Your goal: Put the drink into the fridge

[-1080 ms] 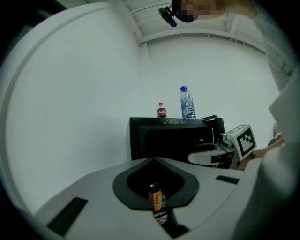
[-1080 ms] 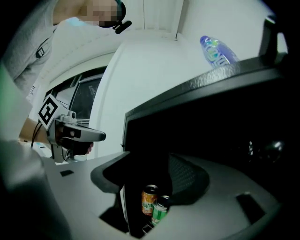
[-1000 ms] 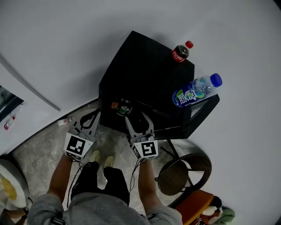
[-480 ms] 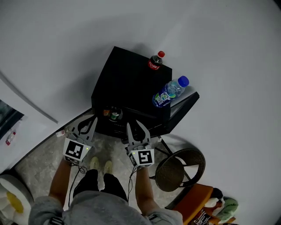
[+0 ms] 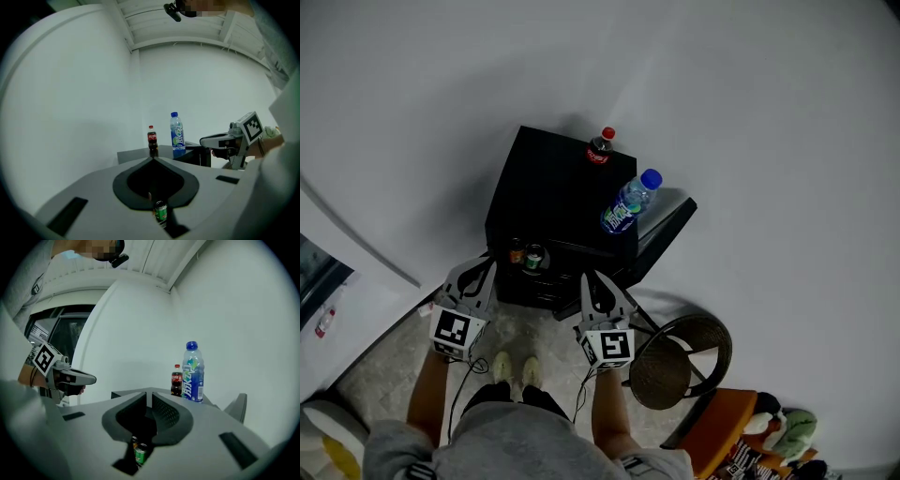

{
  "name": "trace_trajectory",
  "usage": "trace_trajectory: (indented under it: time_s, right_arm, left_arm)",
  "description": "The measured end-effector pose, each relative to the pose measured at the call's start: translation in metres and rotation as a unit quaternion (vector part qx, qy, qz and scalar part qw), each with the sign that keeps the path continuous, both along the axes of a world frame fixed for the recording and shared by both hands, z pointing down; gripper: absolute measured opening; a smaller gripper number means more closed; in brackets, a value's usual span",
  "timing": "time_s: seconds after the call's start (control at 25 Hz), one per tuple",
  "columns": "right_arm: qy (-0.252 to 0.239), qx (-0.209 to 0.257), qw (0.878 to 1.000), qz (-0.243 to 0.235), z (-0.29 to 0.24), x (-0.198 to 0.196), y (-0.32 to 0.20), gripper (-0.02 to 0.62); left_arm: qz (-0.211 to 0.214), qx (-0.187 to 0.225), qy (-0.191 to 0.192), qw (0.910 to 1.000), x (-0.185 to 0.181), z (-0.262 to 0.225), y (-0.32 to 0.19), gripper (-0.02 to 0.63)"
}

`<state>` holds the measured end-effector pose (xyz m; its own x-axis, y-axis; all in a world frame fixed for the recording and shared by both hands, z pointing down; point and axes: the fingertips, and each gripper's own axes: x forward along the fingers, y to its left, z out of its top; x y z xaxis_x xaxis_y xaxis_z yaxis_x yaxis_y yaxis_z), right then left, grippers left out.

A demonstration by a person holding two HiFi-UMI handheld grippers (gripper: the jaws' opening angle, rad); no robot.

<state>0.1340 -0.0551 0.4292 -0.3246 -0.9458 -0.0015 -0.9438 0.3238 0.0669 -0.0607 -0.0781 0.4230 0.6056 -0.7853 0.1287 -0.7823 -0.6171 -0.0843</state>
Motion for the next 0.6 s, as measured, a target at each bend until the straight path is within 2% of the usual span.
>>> trace_trajectory:
  time_s: [0.2,0.6]
  right_arm:
    - [-0.013,0.000,1.000,0.022,-0.008,0.011,0.015,0.048]
    - [-0.006,-0.005,0.999,0.040,-0.007,0.021,0.020,0.046]
  left_arm:
    - [0.005,0.007,0.007,0.9999,0.004,-0.004,0.009,0.004]
    - [0.006,-0.010,0.019,0.9998,0.005,-0.006,0.009,0.003]
